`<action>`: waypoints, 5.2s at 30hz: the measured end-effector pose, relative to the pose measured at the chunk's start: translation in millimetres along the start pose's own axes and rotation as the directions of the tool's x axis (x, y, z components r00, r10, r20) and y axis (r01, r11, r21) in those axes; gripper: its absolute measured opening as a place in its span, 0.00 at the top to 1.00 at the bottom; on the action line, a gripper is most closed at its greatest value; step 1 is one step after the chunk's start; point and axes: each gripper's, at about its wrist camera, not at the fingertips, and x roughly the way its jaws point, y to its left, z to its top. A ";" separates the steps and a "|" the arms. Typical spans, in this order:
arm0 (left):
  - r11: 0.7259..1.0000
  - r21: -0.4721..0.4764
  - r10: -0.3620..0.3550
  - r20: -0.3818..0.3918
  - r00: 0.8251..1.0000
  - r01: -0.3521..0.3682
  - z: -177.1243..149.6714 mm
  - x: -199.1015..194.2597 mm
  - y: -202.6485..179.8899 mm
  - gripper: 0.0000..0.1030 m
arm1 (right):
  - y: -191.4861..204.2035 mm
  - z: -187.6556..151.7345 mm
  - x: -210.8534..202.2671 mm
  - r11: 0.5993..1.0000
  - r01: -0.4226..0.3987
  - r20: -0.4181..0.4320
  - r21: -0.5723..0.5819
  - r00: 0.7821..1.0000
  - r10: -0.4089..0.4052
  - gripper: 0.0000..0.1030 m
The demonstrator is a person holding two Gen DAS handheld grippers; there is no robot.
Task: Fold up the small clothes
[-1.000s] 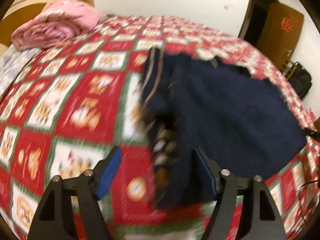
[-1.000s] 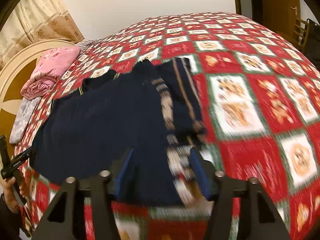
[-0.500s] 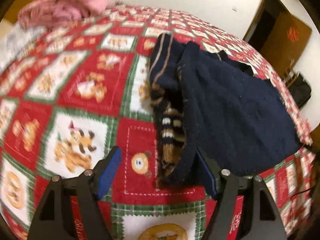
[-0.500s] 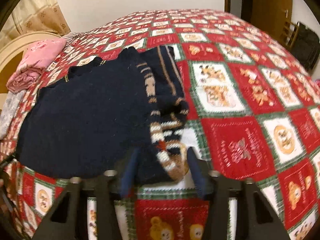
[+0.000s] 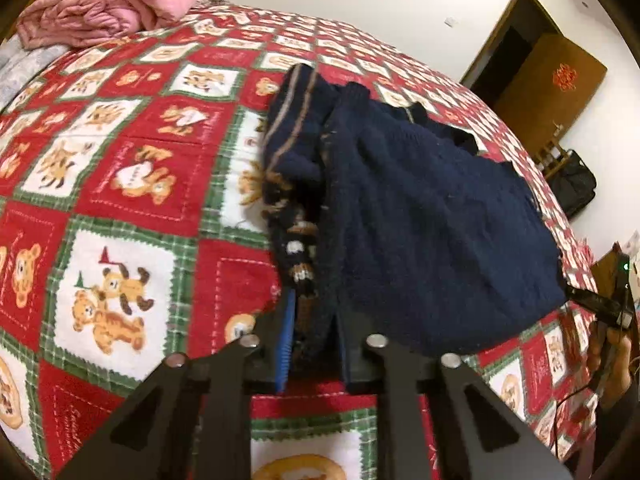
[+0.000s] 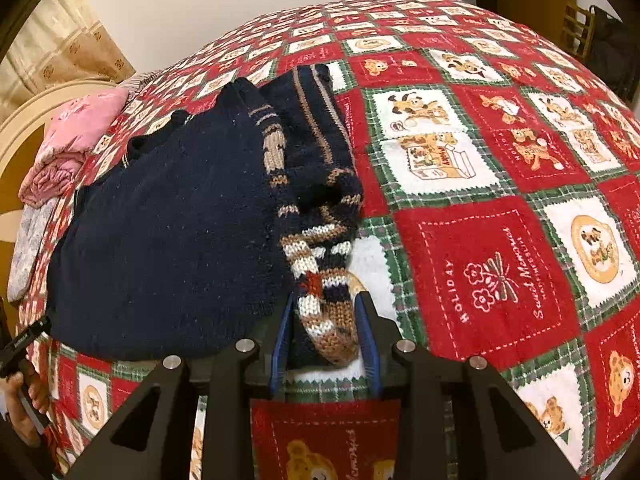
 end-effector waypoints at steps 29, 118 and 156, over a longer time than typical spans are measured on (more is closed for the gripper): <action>0.981 0.072 0.175 0.066 0.982 -0.180 1.3 6.1 8.7 0.33 | 96.2 -21.0 6.5 0.974 0.084 0.022 -0.211 0.996 -0.082 0.54; 0.987 0.027 0.150 0.150 0.977 -0.156 54.6 -1.0 29.0 0.14 | 343.0 -106.1 22.6 0.745 -0.046 0.140 -0.665 0.973 0.185 0.51; 0.986 0.161 0.046 -0.088 0.995 -0.032 152.9 108.0 11.6 0.08 | 427.0 -166.4 38.8 0.593 0.146 0.251 -0.792 0.963 0.098 0.45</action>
